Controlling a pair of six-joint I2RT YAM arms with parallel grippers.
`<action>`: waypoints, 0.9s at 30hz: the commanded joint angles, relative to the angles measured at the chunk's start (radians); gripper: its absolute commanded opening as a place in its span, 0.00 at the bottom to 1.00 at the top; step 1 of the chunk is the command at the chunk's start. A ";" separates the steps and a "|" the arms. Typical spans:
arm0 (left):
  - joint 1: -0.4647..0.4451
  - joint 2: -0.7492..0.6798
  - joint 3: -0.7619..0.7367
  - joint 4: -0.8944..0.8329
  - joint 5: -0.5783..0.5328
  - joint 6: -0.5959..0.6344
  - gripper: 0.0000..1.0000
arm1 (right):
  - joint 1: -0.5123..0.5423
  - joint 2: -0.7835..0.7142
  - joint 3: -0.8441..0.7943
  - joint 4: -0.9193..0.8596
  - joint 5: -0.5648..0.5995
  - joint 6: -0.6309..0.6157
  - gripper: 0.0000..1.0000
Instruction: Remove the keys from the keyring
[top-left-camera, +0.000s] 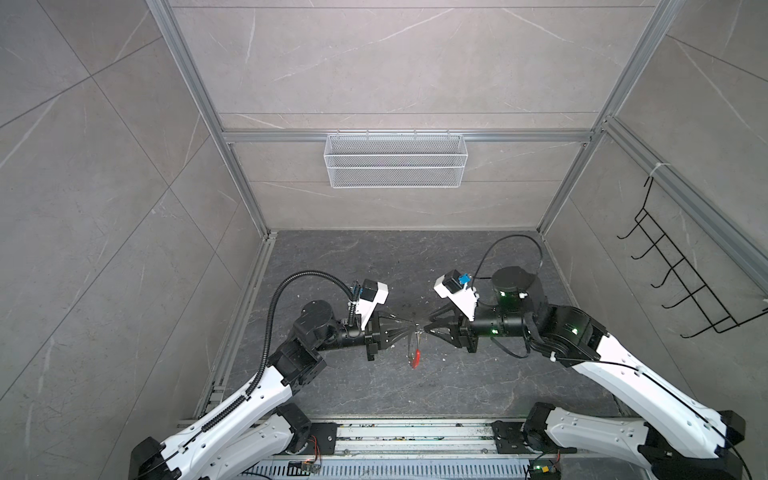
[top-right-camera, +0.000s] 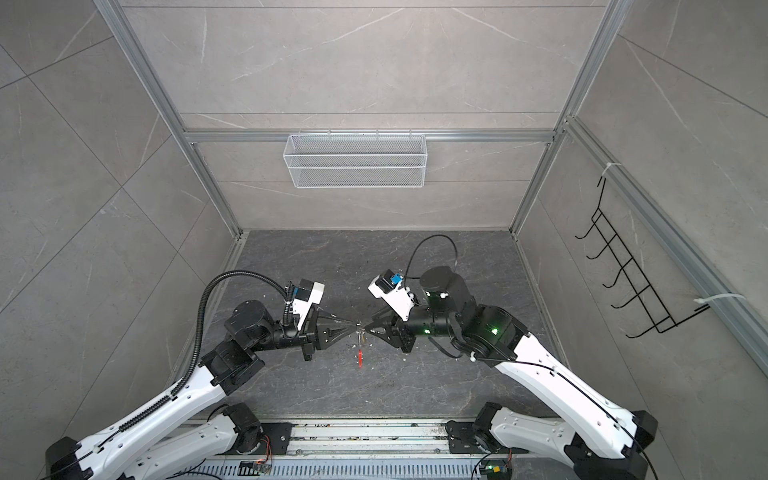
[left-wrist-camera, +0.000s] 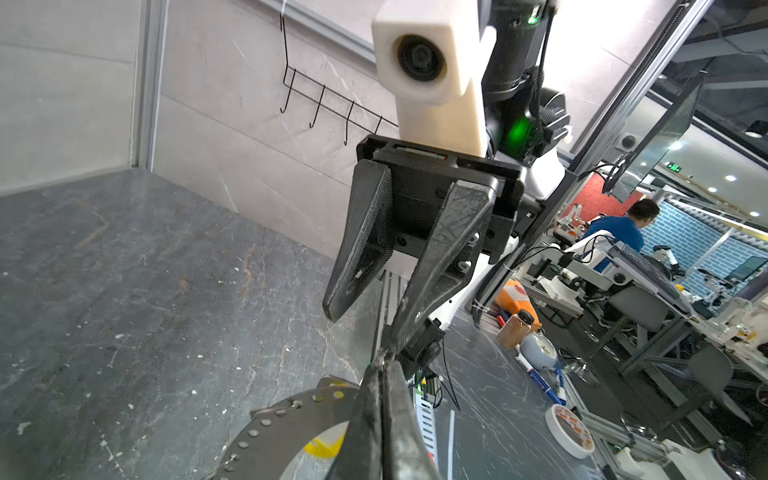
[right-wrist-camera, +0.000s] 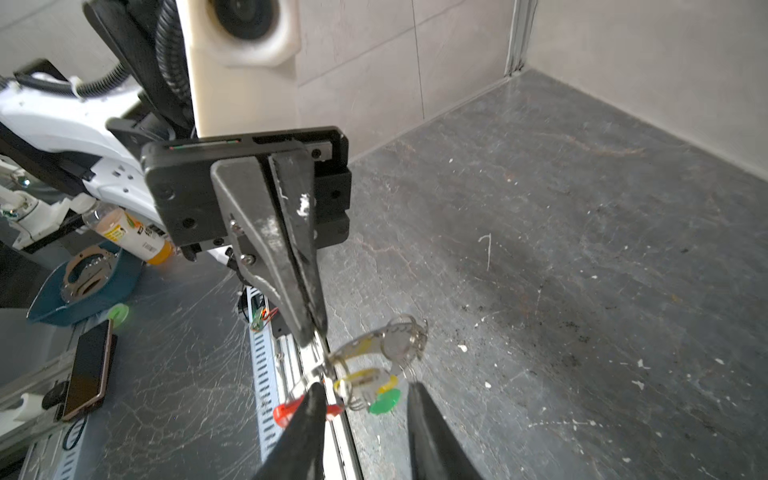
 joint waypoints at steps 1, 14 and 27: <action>-0.005 -0.031 -0.020 0.131 -0.044 0.031 0.00 | 0.001 -0.054 -0.063 0.140 0.030 0.036 0.41; -0.005 -0.051 -0.052 0.235 -0.051 0.010 0.00 | 0.014 -0.067 -0.163 0.280 -0.085 0.070 0.44; -0.005 -0.052 -0.068 0.288 -0.092 -0.020 0.00 | 0.110 -0.003 -0.168 0.286 0.080 0.038 0.46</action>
